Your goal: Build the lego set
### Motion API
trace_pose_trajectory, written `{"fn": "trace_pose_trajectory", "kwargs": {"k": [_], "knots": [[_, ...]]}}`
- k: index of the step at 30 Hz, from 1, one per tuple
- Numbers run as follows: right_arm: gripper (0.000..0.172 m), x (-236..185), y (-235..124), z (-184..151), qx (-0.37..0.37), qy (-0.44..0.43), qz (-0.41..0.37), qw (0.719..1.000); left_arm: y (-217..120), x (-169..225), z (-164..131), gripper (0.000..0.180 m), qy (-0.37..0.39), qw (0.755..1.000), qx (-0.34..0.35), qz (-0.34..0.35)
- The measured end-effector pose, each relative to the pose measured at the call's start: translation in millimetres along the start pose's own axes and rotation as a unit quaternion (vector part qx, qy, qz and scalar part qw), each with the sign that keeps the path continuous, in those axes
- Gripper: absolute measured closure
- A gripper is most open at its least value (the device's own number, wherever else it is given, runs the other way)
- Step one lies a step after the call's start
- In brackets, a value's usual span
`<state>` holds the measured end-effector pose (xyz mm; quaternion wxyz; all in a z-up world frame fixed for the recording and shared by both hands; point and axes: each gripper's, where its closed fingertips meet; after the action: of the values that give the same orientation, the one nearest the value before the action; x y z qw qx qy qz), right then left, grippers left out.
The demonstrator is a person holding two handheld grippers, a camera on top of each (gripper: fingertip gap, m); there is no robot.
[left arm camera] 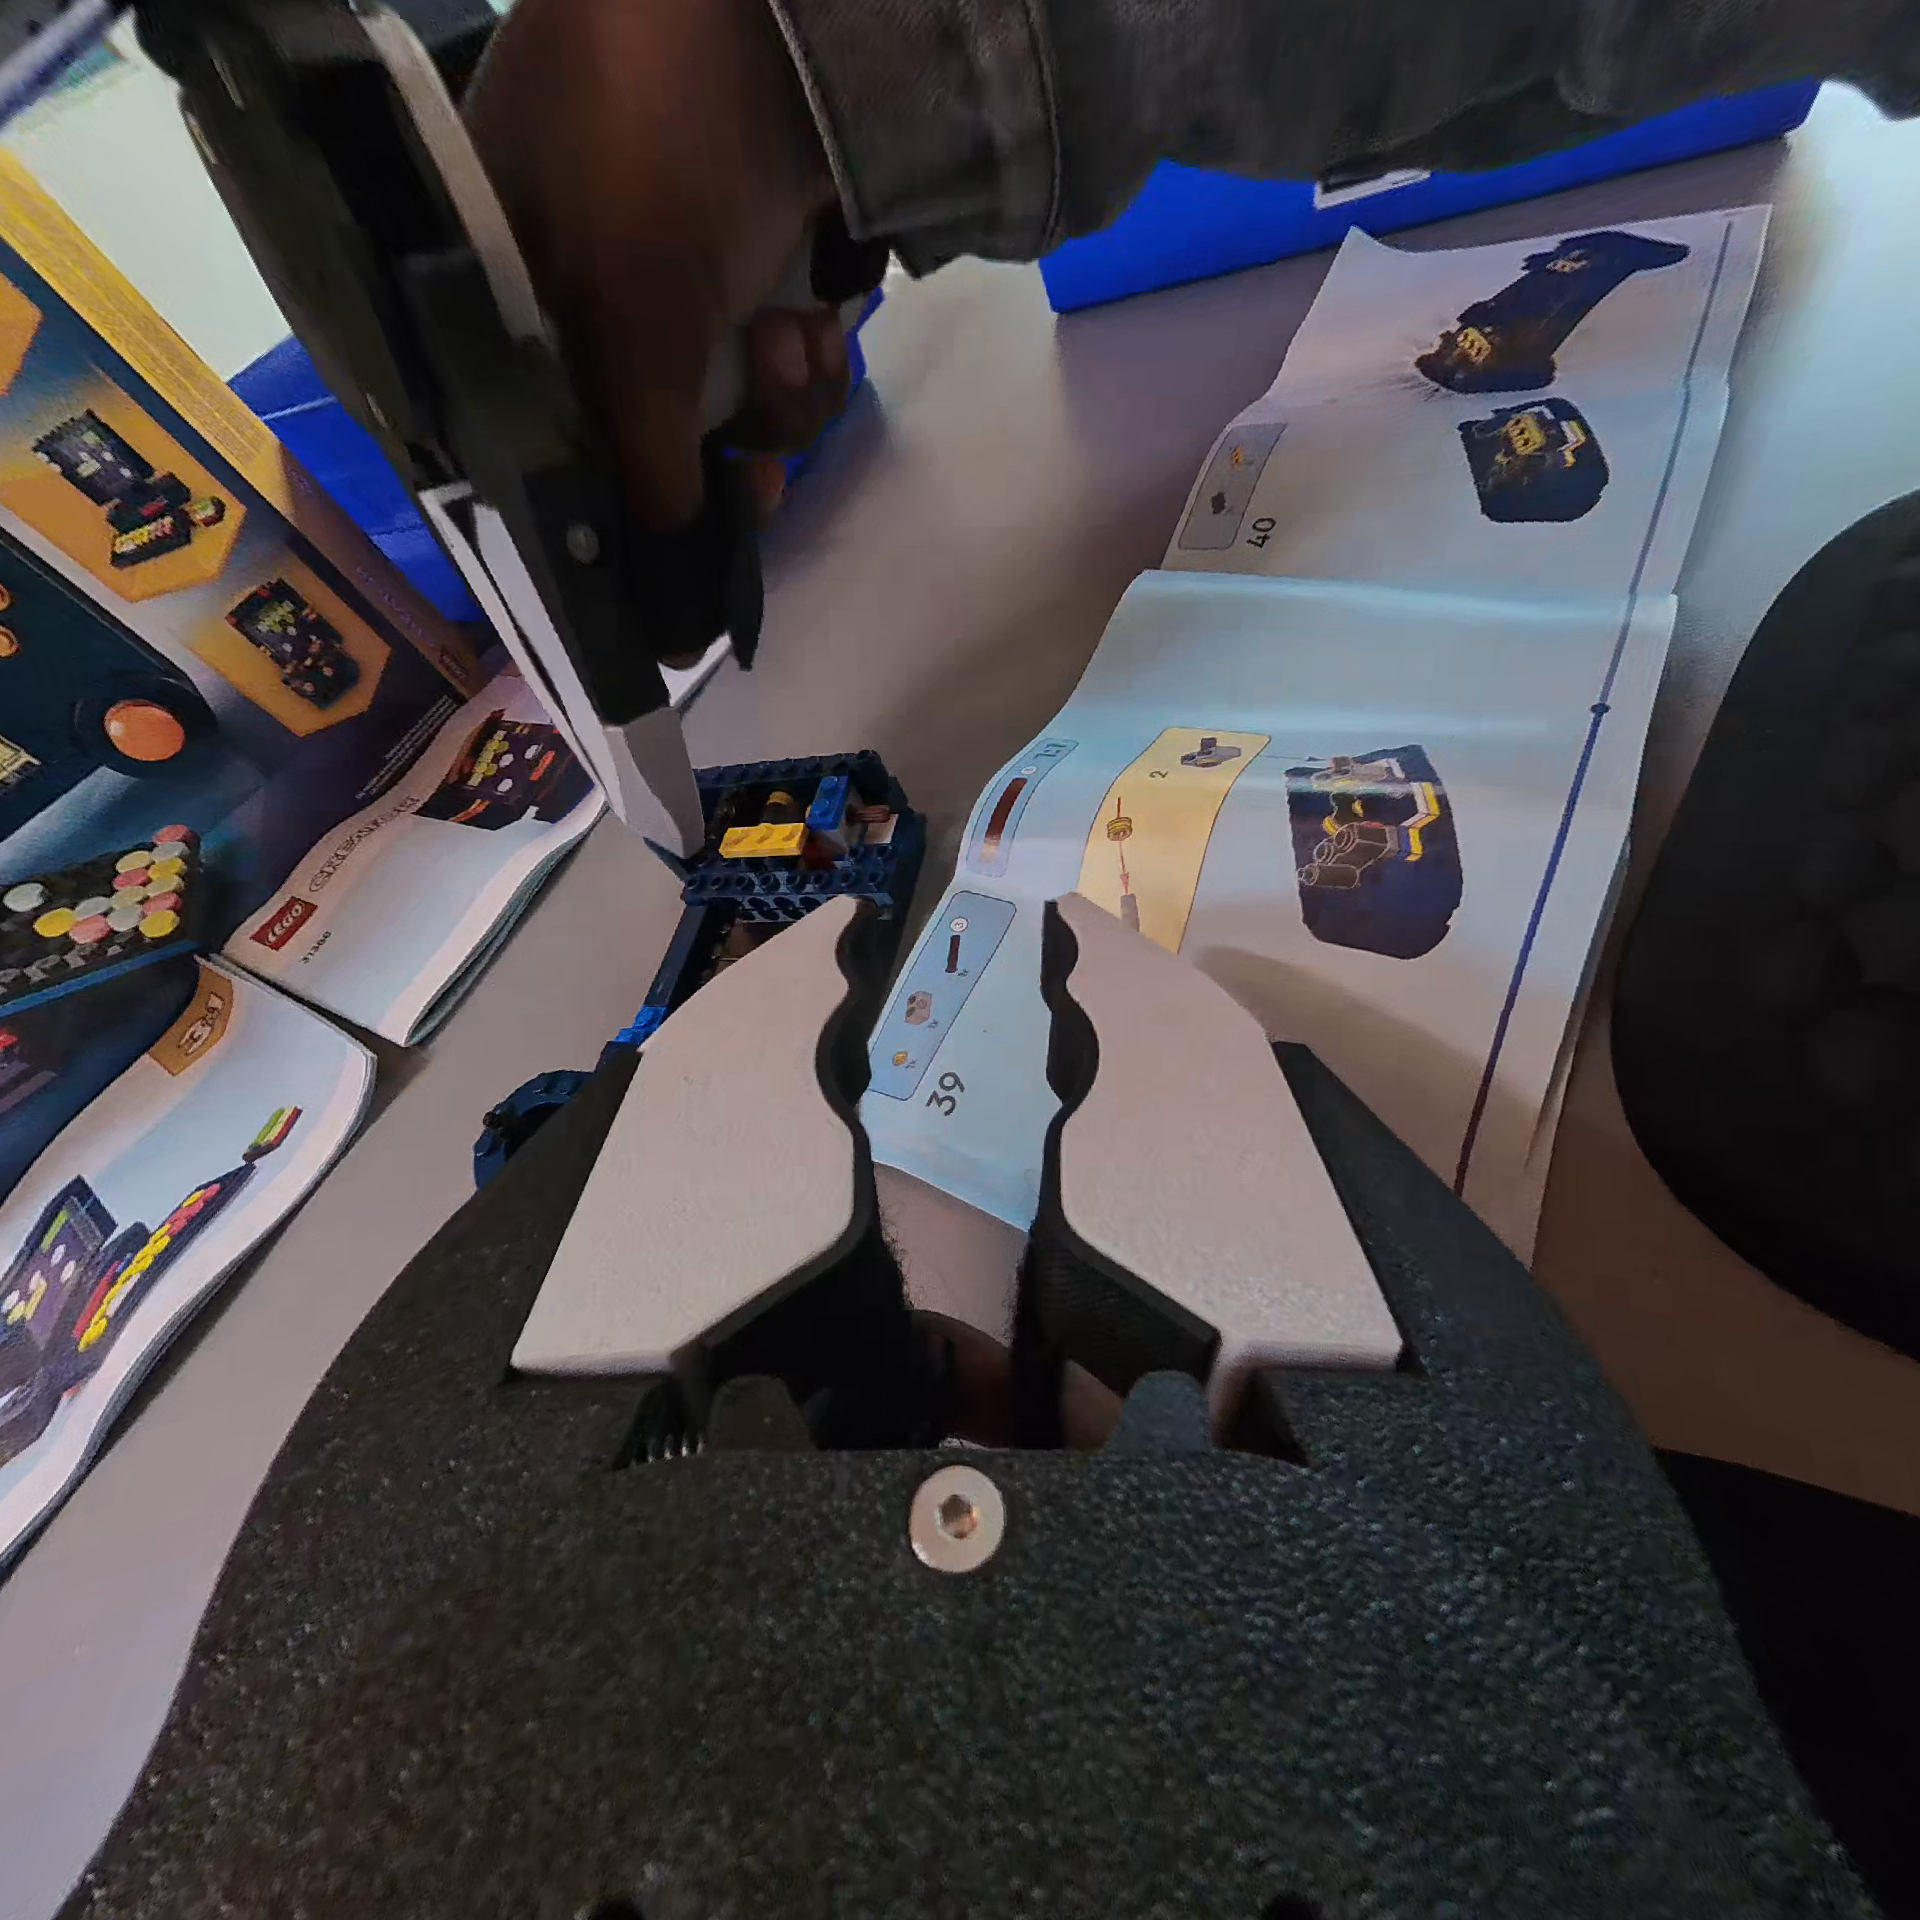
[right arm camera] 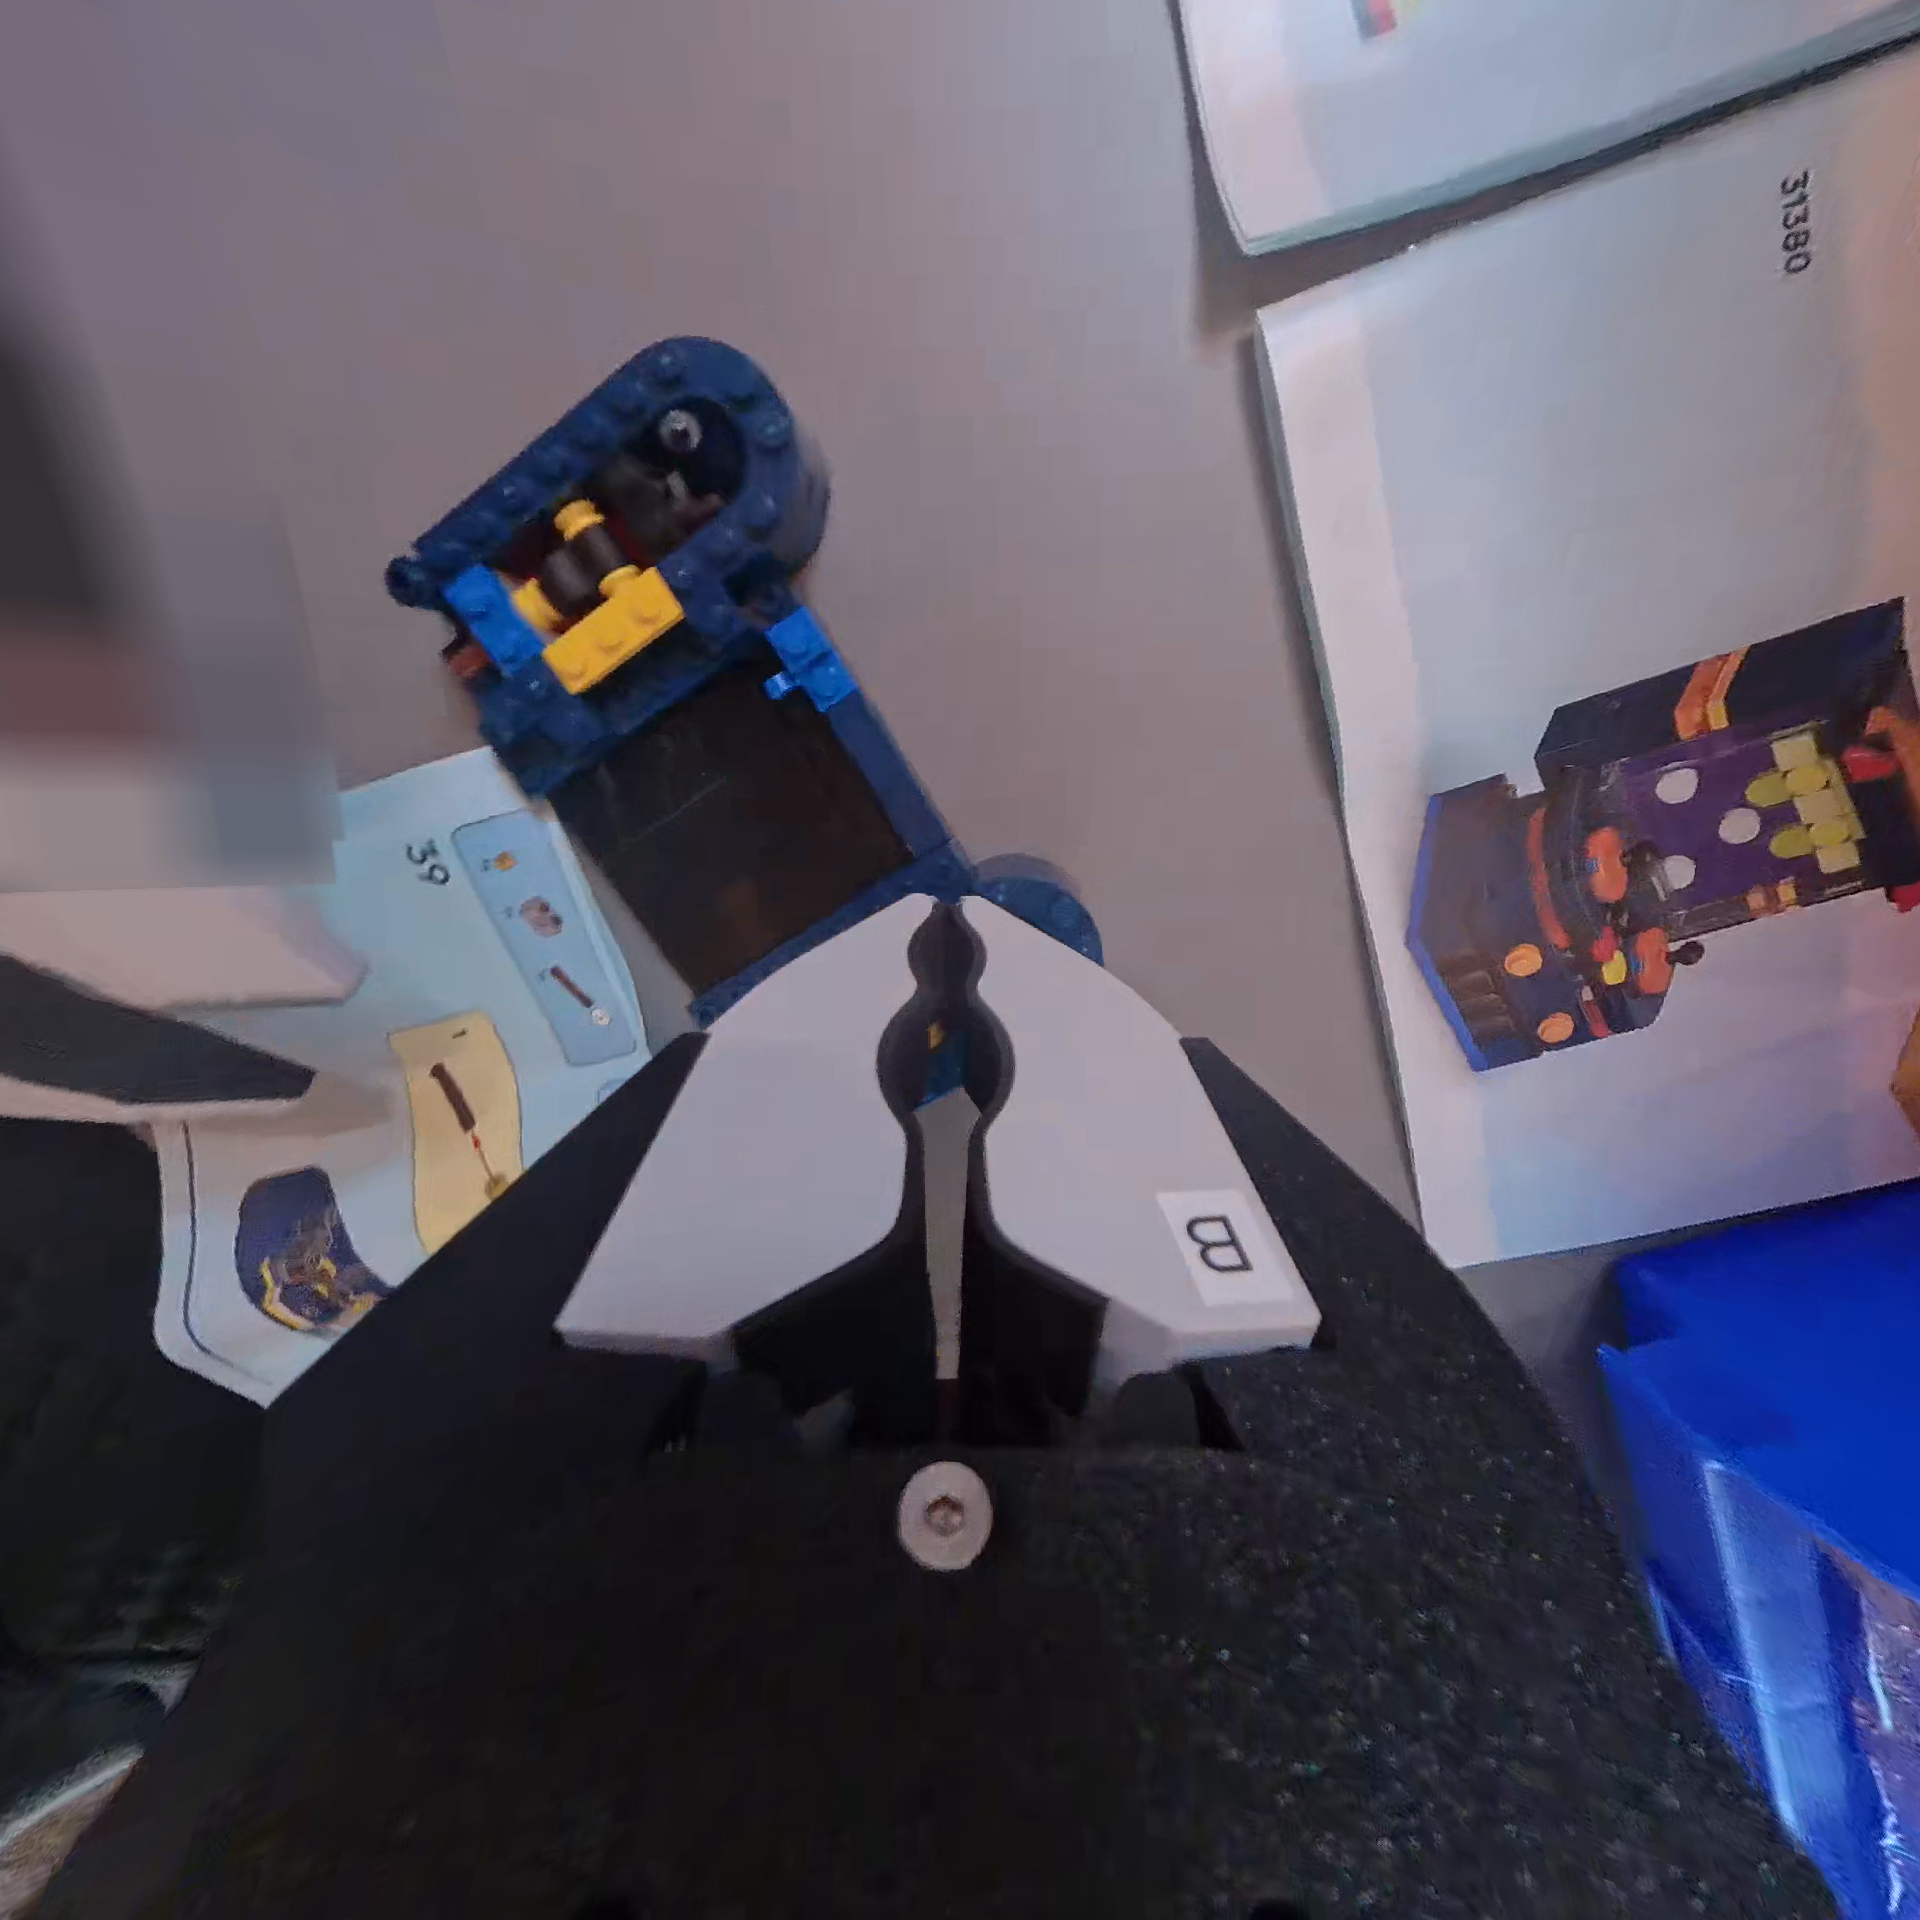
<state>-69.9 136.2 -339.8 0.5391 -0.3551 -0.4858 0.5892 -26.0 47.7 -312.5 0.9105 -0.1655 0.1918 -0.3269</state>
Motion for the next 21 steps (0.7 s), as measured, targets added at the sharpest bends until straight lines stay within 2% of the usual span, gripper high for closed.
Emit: {"fn": "trace_pose_trajectory", "kwargs": {"k": [15, 21], "knots": [[0.172, -2.1, 7.3, -2.5, -0.091, -0.016, -0.038, 0.995, 1.4, -0.5, -4.4, 0.151, 0.022, 0.999, -0.023, 0.012], [0.172, -2.2, 7.2, -2.1, -0.070, -0.016, -0.029, 0.997, 0.4, -4.1, -6.8, 0.152, 0.021, 0.999, -0.032, 0.024]]}}
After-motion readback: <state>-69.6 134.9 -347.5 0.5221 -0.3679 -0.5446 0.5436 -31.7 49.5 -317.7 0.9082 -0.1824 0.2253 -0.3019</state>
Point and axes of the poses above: each gripper's, where its closed fingertips meet, y out along the fingers, z out of its top, x = y × z across the jaws, and after that the axes turned 10 degrees about -z, right-handed
